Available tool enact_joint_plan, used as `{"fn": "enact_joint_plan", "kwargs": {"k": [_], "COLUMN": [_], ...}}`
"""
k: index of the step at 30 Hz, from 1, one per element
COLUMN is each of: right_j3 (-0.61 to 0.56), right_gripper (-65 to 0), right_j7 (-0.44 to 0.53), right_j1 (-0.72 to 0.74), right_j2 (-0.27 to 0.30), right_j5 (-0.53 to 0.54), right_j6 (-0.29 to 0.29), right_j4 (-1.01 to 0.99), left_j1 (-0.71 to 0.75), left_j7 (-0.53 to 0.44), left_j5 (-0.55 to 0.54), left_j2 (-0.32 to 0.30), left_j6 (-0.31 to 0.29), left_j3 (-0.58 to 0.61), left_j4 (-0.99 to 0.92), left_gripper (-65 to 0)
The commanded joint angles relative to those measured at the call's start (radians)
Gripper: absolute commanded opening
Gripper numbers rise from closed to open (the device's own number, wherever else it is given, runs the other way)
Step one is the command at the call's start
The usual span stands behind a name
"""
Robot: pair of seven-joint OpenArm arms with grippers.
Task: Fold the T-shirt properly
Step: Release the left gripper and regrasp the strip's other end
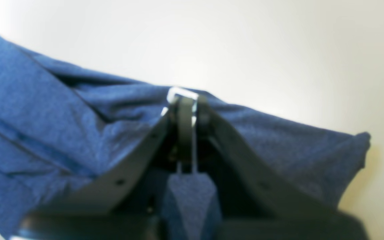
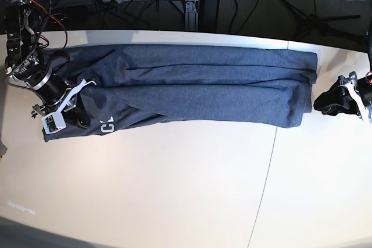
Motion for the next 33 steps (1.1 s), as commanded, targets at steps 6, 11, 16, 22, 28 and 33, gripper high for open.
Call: {"fn": "enact_joint_plan", "kwargs": {"k": [6,11,16,22,28,33], "right_j3": [0.011,0.011,0.011,0.011,0.011,0.011], "right_gripper": [-65.0,-65.0,-65.0,-65.0,-65.0,-65.0], "right_j7": [0.023,0.024,0.023,0.023,0.023,0.023], "right_j1": [0.010,0.013,0.013,0.013,0.013,0.013], "right_j2": [-0.014,-0.016,-0.016,-0.016,-0.016,-0.016], "right_j5": [-0.043,-0.042,-0.026,-0.019,-0.019,-0.001], "right_j6": [0.076,0.076,0.076,0.076,0.076,0.076], "right_j4": [-0.010,-0.064,-0.077,-0.077,-0.077,-0.077], "left_j1": [0.008,0.073,0.079,0.079,0.079,0.073], "left_j7": [-0.018,-0.022,-0.023,-0.056,-0.111,-0.111], "left_j5": [-0.047,-0.050,-0.025,0.025,0.069,0.066], "left_j2": [-0.013,-0.002,0.033,0.045,0.045,0.045], "left_j6": [-0.001,-0.001,-0.001,-0.001,-0.001,-0.001], "left_j3": [-0.009,-0.009,-0.009,-0.009,-0.009,-0.009], "left_j4": [0.013,0.013,0.013,-0.010,-0.085,-0.117], "left_gripper": [-28.7,-28.7,-28.2,-18.4,-18.3,-18.3]}}
